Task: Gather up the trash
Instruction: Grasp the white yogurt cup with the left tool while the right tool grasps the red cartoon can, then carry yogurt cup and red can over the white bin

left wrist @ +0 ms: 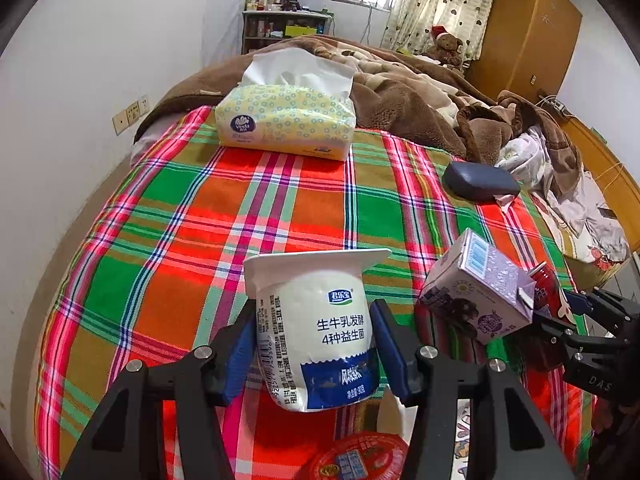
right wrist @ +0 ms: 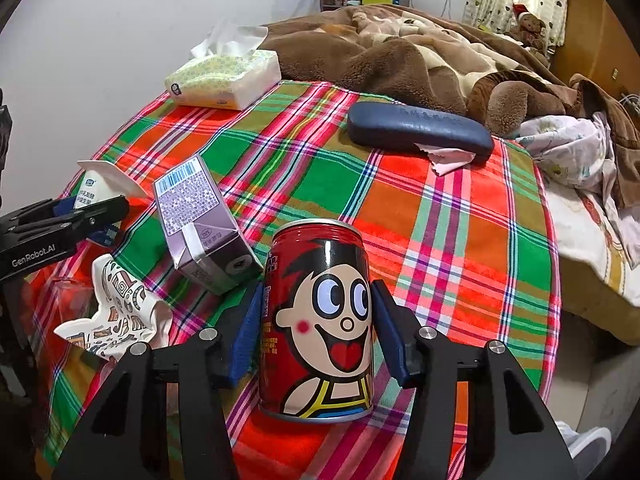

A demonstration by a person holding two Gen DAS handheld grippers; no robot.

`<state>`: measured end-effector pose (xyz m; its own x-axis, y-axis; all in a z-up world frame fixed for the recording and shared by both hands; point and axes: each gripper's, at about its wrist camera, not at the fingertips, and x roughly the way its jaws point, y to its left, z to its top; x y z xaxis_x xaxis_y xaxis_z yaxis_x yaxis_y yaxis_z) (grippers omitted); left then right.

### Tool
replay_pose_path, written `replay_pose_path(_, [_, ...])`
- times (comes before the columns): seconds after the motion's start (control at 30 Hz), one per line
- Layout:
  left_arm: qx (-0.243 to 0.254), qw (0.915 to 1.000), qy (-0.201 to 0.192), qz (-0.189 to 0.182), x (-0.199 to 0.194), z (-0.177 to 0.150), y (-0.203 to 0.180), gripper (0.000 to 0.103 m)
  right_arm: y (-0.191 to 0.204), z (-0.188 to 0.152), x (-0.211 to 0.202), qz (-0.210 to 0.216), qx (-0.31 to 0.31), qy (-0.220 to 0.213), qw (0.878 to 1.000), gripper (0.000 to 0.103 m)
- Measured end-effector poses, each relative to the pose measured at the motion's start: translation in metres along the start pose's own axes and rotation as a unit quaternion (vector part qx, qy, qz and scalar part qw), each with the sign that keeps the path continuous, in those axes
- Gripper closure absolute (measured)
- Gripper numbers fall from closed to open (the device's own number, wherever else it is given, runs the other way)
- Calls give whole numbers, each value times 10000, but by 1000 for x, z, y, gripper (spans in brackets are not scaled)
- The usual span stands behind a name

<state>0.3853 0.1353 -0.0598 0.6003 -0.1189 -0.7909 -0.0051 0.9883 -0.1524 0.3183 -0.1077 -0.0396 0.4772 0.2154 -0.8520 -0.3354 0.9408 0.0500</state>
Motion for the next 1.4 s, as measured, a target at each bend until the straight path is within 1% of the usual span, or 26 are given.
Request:
replay_pose_path(0.2, [38, 9999, -162, -12, -22, 1, -6, 47, -3, -1, -18, 13, 105, -198, 9997, 49])
replay_pose_path(0.37, [151, 9994, -311, -45, -44, -1, -18, 47, -5, -4, -34, 30, 166, -319, 9994, 49])
replay_pose_path(0.67, [368, 9977, -523, -244, -86, -15, -51, 47, -18, -25, -72, 26, 296, -543, 9981, 49])
replay_pose_path(1.0, [793, 9924, -686, -650, -124, -44, -110, 47, -46, -64, -118, -145, 607, -810, 9948, 49])
replay_pose_path(1.2, [1084, 9870, -693, -967, -140, -66, -153, 47, -70, -95, -142, -331, 889, -919, 9912, 49])
replay_pose_path(1.4, [1407, 9794, -676, -1284, -150, -86, -202, 47, -94, -124, -163, -545, 1188, -1014, 9862, 49])
